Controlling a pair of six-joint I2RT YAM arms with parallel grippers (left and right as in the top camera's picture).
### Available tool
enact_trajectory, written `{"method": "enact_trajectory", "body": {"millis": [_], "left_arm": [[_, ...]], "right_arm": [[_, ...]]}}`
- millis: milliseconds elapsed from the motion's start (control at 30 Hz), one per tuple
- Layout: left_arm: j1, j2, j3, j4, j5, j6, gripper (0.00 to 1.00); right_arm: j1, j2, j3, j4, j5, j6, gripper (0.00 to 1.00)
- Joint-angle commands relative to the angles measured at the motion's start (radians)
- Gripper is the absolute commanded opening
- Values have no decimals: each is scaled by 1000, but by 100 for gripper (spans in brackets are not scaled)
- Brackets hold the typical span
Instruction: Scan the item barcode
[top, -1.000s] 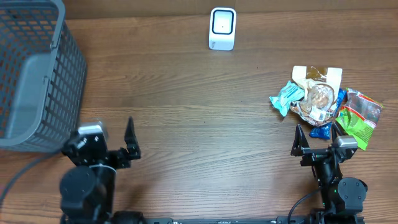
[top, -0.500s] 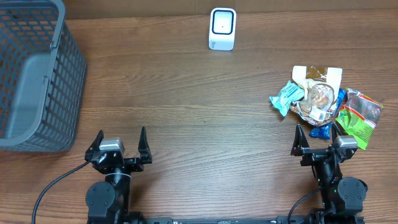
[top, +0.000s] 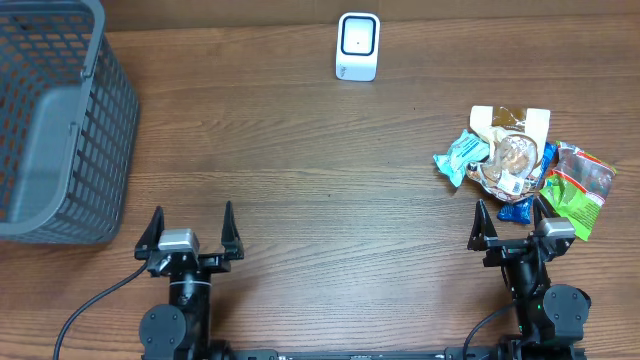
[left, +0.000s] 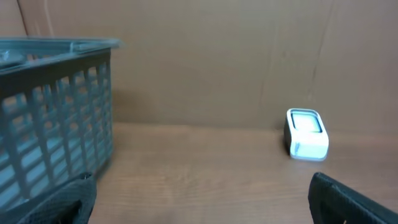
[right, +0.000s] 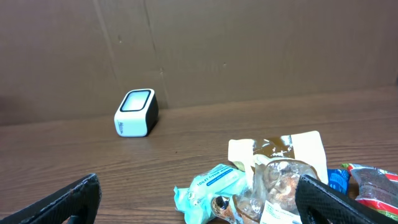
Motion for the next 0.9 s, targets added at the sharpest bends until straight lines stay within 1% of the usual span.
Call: {"method": "enact_trajectory", "body": {"millis": [0,100,233,333,433,500,633,867], "left_arm": [[7,-12,-90,105,13,23,100],[7,-12,-114,115,21,23,100],[7,-12,-127,79,19,24,100],[7,-13,-183,109,19,43,100],[7,-13,-180,88,11,47,100],[1,-13,-180,41,14,50,99],[-16,-13,-180,43,38,42,100],[-15,-13,-180,43,38,42,100]], "right_arm": [[4,-11,-10,5,5,0,100],[4,-11,-10,5,5,0,100],[4,-11,-10,5,5,0,100],[4,-11,-10,5,5,0,100],[4,-11,-10,5,5,0,100],[4,-11,-10,5,5,0,100],[4,-11,-10,5,5,0,100],[4,-11,-10,5,5,0,100]]}}
